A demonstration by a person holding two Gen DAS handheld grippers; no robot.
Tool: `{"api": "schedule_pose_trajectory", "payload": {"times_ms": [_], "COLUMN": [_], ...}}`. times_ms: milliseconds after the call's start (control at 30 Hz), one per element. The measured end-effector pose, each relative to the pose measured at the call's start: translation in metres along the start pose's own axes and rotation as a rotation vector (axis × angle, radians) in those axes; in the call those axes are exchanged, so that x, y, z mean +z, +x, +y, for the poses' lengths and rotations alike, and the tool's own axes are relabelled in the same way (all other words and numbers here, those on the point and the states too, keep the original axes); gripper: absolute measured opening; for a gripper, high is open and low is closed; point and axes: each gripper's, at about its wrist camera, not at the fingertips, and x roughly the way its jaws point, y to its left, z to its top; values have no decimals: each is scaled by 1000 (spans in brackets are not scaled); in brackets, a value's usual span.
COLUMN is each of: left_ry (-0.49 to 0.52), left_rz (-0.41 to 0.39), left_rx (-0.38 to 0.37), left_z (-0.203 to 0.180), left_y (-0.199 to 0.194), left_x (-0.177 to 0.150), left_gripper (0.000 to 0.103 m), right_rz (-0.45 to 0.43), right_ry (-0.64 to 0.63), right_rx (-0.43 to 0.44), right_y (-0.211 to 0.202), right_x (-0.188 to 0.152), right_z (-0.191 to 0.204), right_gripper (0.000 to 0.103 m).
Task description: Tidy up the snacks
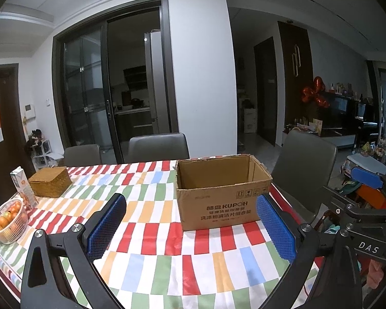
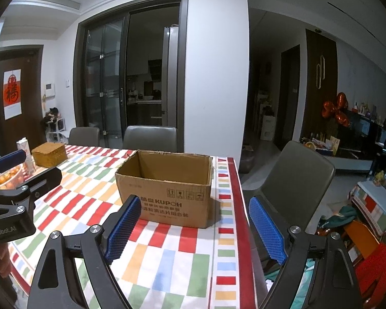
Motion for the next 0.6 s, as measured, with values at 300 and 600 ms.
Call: {"api": "schedule_pose_trajectory", "payload": {"times_ms": [300,600], "left_ry": [-9,-22], "left_rz": [2,8], "left_rx": [-5,-4], "left_z": [1,2], "left_y": [-3,-4], "left_x": [-1,-1], "left_gripper": [103,103], "right_rz": [2,4], "right_ry": [1,-1], "right_rx": [1,1], "right_y": [0,-1], "right_x": [-2,-4], "right_z": [0,0], "right_gripper": [87,87]}}
